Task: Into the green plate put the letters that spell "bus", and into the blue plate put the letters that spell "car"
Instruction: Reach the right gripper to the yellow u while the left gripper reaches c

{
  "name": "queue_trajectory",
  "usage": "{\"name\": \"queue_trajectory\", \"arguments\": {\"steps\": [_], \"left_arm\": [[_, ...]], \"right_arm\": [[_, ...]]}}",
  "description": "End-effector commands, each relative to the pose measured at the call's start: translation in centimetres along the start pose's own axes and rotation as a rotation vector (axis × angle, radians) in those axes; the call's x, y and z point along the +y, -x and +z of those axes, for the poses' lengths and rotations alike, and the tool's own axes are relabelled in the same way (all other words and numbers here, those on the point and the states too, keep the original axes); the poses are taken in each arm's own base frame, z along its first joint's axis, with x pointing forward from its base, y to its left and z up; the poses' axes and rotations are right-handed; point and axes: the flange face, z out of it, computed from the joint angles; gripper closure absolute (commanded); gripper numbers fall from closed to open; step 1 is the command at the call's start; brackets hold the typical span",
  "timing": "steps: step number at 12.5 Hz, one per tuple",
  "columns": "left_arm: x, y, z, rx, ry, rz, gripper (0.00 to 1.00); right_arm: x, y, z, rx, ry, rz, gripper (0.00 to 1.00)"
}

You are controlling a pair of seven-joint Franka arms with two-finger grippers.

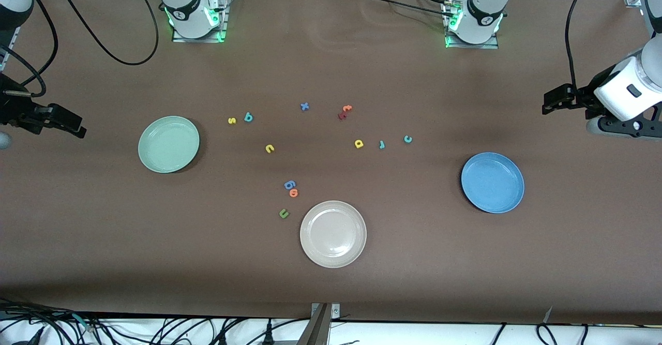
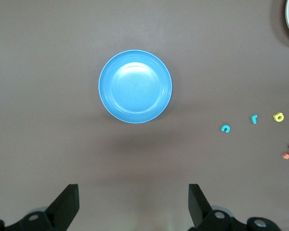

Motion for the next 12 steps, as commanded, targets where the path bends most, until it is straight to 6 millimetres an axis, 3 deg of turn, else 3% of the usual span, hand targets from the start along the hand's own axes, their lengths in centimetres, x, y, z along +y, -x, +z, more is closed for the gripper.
{"name": "queue_trajectory", "arguments": {"steps": [1,5,7,10,12], "left_arm": [[0.3,0.0,-0.1,0.007,0.017,-0.007,0.0],[0.4,0.0,0.0,0.006,0.017,-0.005,0.0],[0.3,-0.2,0.2,0.0,0.017,-0.007,0.0],[0.4,-0.2,0.0,0.005,0.003,-0.003,0.0],[-0.1,-1.3,0.1,0.023,-0.018,-0.005,0.0]], "right_arm": [[-1.7,0.7,-0.1,-0.021,-0.003,0.08,0.0],[-7.4,1.2,1.3,-0.048,0.008,0.262,0.0],[-10.7,1.4,3.3,-0.076,0.026,0.348,0.0],[-16.4,2.4,7.5,-0.129,0.08,0.529,0.01],[-19.4,3.8,10.9,-0.144,0.105,0.612,0.01]]}}
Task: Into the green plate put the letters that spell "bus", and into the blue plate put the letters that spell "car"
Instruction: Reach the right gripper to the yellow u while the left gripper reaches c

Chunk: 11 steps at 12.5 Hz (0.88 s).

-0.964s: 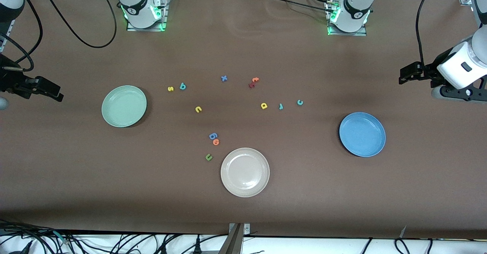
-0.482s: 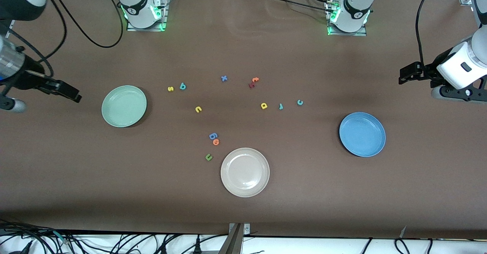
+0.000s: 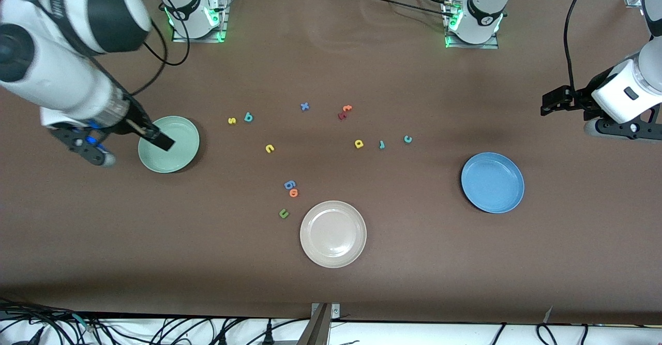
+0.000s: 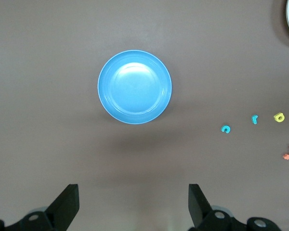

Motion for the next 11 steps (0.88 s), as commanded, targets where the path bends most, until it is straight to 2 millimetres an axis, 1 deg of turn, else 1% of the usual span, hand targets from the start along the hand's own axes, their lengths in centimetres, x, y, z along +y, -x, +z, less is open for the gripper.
{"name": "queue_trajectory", "arguments": {"steps": [1,2,3,4,5,6,7,8,9,11], "left_arm": [[-0.2,-1.0,-0.5,0.032,-0.025,-0.006,0.0],[-1.2,-2.6,2.1,-0.005,-0.011,-0.021,0.0],[-1.3,-3.6,3.7,-0.029,-0.019,-0.02,0.0],[-0.8,-3.8,3.9,-0.03,-0.031,-0.01,0.0],[-0.7,-4.0,4.2,-0.034,-0.026,-0.009,0.0],[-0.6,-4.3,5.2,-0.052,-0.015,-0.007,0.0],[-0.4,-4.5,5.7,-0.06,-0.007,-0.003,0.0],[0.2,-4.6,6.5,-0.072,0.04,-0.005,0.0],[0.3,-4.9,7.5,-0.09,0.062,-0.008,0.0],[2.9,-5.3,9.2,-0.09,0.057,0.026,0.0]], "right_arm": [[-2.0,2.6,3.9,-0.009,0.012,0.107,0.01],[-2.9,3.8,5.6,-0.002,0.0,0.12,0.01],[-4.1,5.5,7.5,0.012,-0.018,0.131,0.01],[-5.4,7.0,9.7,0.031,-0.044,0.165,0.01],[-6.4,7.9,11.8,0.048,-0.073,0.2,0.01],[-7.4,8.7,13.8,0.058,-0.09,0.225,0.01],[-8.3,9.1,15.5,0.063,-0.098,0.26,0.01],[-9.1,9.5,17.1,0.064,-0.105,0.294,0.01],[-9.9,10.1,18.8,0.063,-0.103,0.299,0.01],[-11.2,10.7,22.6,0.059,-0.116,0.324,0.02]]}}
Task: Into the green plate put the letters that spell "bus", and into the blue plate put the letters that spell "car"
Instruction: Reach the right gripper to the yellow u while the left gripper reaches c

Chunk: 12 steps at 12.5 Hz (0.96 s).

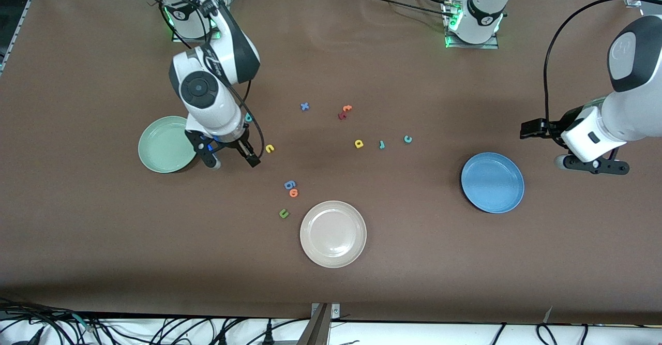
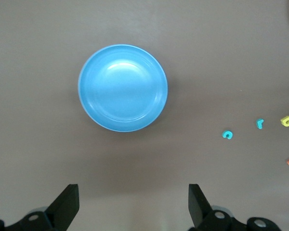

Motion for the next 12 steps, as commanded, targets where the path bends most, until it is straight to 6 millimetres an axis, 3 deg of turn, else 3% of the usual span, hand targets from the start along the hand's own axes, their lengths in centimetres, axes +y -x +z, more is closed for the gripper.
{"name": "queue_trajectory", "arguments": {"steps": [1,5,8,12], "left_arm": [[3.3,-0.7,2.2,0.006,0.006,0.009,0.0],[8.3,-1.1,6.8,0.045,-0.005,-0.014,0.0],[12.6,-0.7,12.1,0.105,0.004,-0.061,0.0],[17.0,0.3,19.2,0.177,0.009,-0.123,0.0]], "right_arm": [[-1.1,1.6,4.2,-0.024,-0.037,0.057,0.02],[-0.5,3.0,7.6,-0.057,-0.019,0.073,0.02],[1.4,4.4,9.9,-0.074,-0.037,0.077,0.03],[3.9,4.6,12.0,-0.064,-0.049,0.072,0.04]]}}
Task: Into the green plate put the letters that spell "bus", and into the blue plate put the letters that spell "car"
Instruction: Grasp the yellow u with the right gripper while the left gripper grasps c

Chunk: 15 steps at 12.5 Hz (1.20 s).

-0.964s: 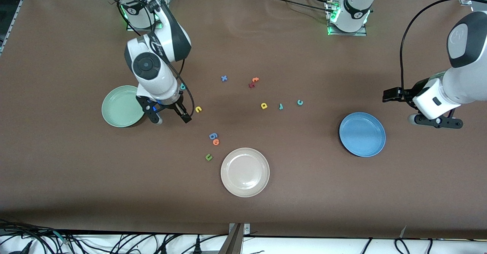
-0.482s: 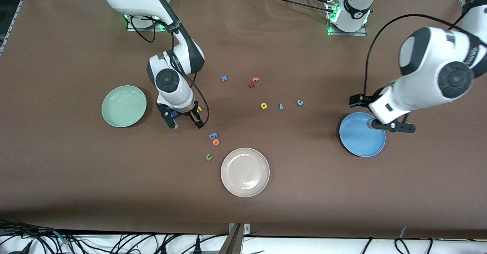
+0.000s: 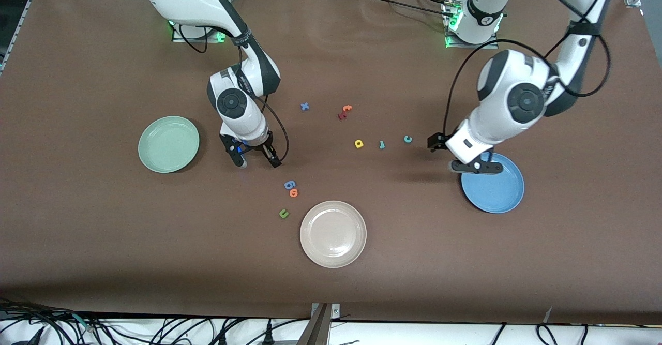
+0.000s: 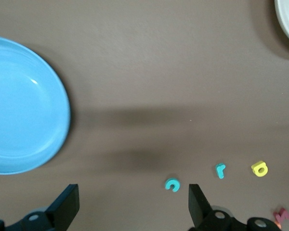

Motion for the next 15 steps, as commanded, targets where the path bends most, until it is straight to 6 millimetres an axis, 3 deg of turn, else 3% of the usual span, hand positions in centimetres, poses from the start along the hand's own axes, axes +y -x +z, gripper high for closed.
{"name": "queue_trajectory", "arguments": {"steps": [1,5,6,9,12,15], "left_arm": [[2.6,1.5,3.7,0.04,-0.026,-0.048,0.0],[5.8,2.4,10.7,0.049,-0.078,-0.08,0.0],[5.7,2.4,11.4,0.042,-0.079,-0.08,0.0],[5.4,4.3,13.6,0.072,-0.05,-0.062,0.01],[5.0,5.4,14.3,0.071,-0.049,-0.058,0.01],[4.5,6.5,14.0,0.068,-0.059,-0.056,0.02]], "right_arm": [[1.4,0.1,-0.4,-0.009,-0.008,0.011,0.04],[1.4,0.8,-0.4,-0.014,-0.009,0.005,0.08],[1.5,0.9,-0.4,-0.015,-0.008,0.006,0.09],[1.5,0.9,-0.4,-0.015,-0.008,0.0,0.31],[1.5,0.8,-0.4,-0.014,-0.008,-0.002,0.37],[1.4,0.7,-0.5,-0.014,-0.008,-0.005,0.82]]}}
